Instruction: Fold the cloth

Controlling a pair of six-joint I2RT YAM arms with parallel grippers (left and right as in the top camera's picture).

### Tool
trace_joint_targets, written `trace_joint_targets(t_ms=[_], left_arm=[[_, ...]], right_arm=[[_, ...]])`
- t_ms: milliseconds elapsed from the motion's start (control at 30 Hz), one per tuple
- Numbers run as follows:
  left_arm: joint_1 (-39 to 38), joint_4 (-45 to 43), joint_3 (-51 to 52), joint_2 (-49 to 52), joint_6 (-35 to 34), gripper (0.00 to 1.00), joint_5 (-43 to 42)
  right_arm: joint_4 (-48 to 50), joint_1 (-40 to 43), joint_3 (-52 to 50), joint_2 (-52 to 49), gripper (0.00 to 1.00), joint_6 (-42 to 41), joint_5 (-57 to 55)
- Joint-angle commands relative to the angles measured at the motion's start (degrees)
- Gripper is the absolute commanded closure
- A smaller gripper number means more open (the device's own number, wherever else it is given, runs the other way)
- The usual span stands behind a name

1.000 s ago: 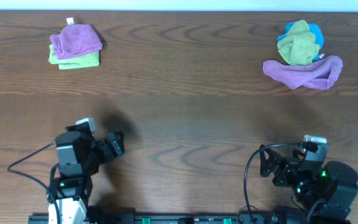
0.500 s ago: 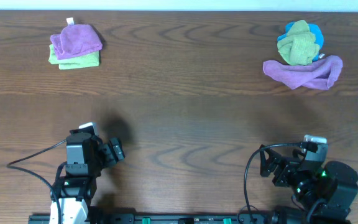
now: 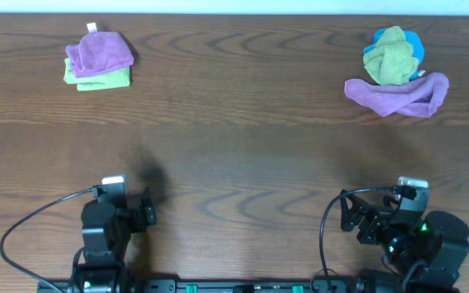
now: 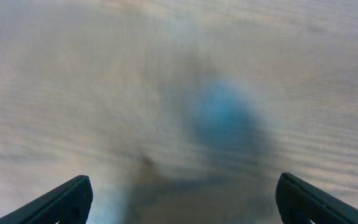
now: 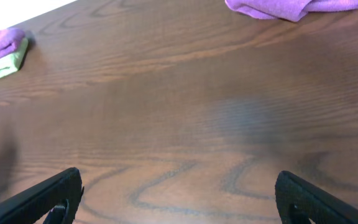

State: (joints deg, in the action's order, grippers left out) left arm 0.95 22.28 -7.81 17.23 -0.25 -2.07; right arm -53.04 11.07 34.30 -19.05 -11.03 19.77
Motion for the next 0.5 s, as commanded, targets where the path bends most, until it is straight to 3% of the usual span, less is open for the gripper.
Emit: trace_joint_targets(t_ms=[0,100,467], left_arm=[[-0.22,0.66,1.11,-3.93,9.70,0.05,1.25],[-0.22,0.68,1.11,-7.32,13.57,0.05,1.31],[-0.20,0.81,1.11,-16.44,13.57,0.05,2.51]], right_arm=[[-0.13,0.26,-0.04,0.33,0.01,0.81,0.61],[-0.13,0.26,-0.04,0.33,0.01,0.79,0.61],[-0.15,0.26,-0.04,0.33,0.01,0.81,0.61]])
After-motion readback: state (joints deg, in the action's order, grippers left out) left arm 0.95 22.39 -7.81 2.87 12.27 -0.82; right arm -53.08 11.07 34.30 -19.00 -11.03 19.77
